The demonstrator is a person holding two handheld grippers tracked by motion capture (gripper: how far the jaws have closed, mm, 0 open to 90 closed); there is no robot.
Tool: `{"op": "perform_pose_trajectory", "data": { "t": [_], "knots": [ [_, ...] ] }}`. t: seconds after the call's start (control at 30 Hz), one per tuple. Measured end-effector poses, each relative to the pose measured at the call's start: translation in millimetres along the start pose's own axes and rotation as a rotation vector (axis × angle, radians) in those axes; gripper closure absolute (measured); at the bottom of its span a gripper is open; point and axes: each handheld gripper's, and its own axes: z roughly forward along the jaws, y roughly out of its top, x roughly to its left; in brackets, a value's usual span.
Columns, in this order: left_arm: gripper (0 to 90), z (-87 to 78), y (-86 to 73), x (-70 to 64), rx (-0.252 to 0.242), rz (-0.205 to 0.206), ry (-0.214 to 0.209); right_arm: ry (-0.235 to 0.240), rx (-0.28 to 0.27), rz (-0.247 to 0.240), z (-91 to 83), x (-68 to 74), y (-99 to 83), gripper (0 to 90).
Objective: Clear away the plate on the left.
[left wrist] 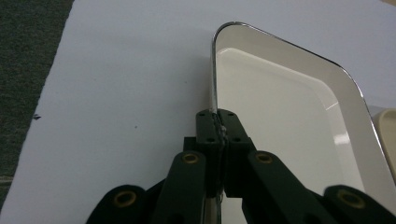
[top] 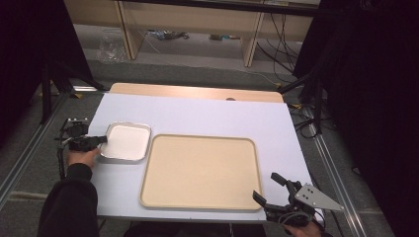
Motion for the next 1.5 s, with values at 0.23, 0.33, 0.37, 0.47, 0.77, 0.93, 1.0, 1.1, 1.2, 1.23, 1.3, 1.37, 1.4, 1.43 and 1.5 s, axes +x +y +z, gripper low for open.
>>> {"op": "perform_pose_trajectory", "data": {
  "t": [0.23,0.33,0.37,0.47,0.77,0.93,1.0,1.1,1.2,1.23,1.3,1.37,1.4,1.43,1.5],
  "knots": [
    [87.6,-4.7,1.0,3.6,-0.031,-0.028,-0.012,-0.002,0.026,0.02,-1.8,1.4,0.3,15.1],
    [87.7,-7.3,1.7,4.8,-0.045,-0.052,-0.031,0.009,0.024,0.004,-1.0,0.3,0.6,15.1],
    [87.7,-8.7,2.1,4.4,-0.054,-0.063,-0.044,0.009,0.024,0.004,-1.0,0.3,0.6,15.1],
    [87.9,-11.5,2.9,3.5,-0.064,-0.065,-0.061,0.017,0.026,0.027,-0.9,1.2,0.3,15.1],
    [87.8,-14.3,3.8,-7.5,-0.073,-0.052,-0.127,0.017,0.018,0.028,-0.6,1.4,0.1,15.1],
    [87.9,-15.3,4.6,-18.4,-0.064,-0.022,-0.168,0.018,0.016,0.034,-0.7,1.6,0.1,15.1],
    [87.8,-15.8,5.6,-25.0,-0.056,-0.004,-0.18,0.023,0.014,0.039,-0.6,1.9,0.2,15.1],
    [87.8,-14.6,5.3,-36.2,-0.046,0.024,-0.207,0.003,0.017,0.003,-1.3,0.2,0.6,15.1],
    [87.8,-12.1,3.8,-51.0,-0.028,0.064,-0.218,0.002,0.016,0.003,-1.3,0.3,0.6,15.1],
    [87.8,-11.1,2.9,-56.0,-0.027,0.071,-0.224,0.001,0.015,0.001,-1.1,0.2,0.6,15.1],
    [87.8,-9.8,2.1,-60.5,-0.023,0.08,-0.234,0.003,0.022,0.021,-1.6,1.7,0.5,15.1],
    [87.9,-6.8,0.3,-68.9,-0.012,0.091,-0.251,0.004,0.022,0.021,-1.7,1.7,0.5,15.1],
    [87.9,-5.3,-0.1,-72.7,-0.005,0.097,-0.258,0.003,0.021,0.022,-1.6,1.7,0.5,15.1],
    [87.9,-4.2,-0.2,-76.2,0.009,0.116,-0.263,0.003,0.018,0.004,-1.3,0.3,0.6,15.1],
    [87.8,-3.2,-1.0,-84.1,0.013,0.127,-0.275,0.004,0.022,0.017,-1.5,1.5,0.4,15.1]
  ]
}}
